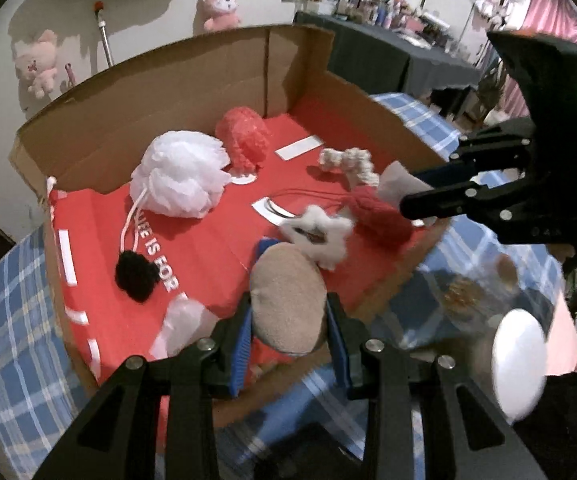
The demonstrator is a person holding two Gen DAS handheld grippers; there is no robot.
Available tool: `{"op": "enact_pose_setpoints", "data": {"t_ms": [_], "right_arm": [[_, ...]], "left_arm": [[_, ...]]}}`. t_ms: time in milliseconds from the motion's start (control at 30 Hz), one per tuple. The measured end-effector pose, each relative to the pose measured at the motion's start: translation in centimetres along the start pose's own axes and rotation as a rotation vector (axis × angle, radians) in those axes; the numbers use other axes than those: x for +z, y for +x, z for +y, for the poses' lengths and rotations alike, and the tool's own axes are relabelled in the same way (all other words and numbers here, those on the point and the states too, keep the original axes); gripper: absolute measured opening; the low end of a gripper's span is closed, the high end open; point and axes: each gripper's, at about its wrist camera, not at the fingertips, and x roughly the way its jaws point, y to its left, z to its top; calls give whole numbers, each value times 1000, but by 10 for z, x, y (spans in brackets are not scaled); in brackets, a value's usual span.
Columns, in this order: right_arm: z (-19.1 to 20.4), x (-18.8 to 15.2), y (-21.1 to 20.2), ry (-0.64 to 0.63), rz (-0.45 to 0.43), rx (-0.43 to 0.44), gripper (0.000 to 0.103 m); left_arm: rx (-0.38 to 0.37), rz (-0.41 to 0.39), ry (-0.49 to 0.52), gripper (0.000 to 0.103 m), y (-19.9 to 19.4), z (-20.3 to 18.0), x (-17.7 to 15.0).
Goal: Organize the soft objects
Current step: 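Carry the makeup puff and white item up over into the box, then open both tools to release the puff and white item in the box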
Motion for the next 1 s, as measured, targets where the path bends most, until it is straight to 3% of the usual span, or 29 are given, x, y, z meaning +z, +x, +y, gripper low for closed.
{"op": "enact_pose_setpoints", "data": {"t_ms": [267,533,1000], "right_arm": [[-20,37,48,-5,98,-105,17],[-36,55,74,53,128,-93,17],[-44,58,88,66,161,-110,17]], "left_arm": [[41,56,-21,37,37,23,35],[15,65,-56,41,58,34,52],[49,80,-48,56,71,35,55]]}}
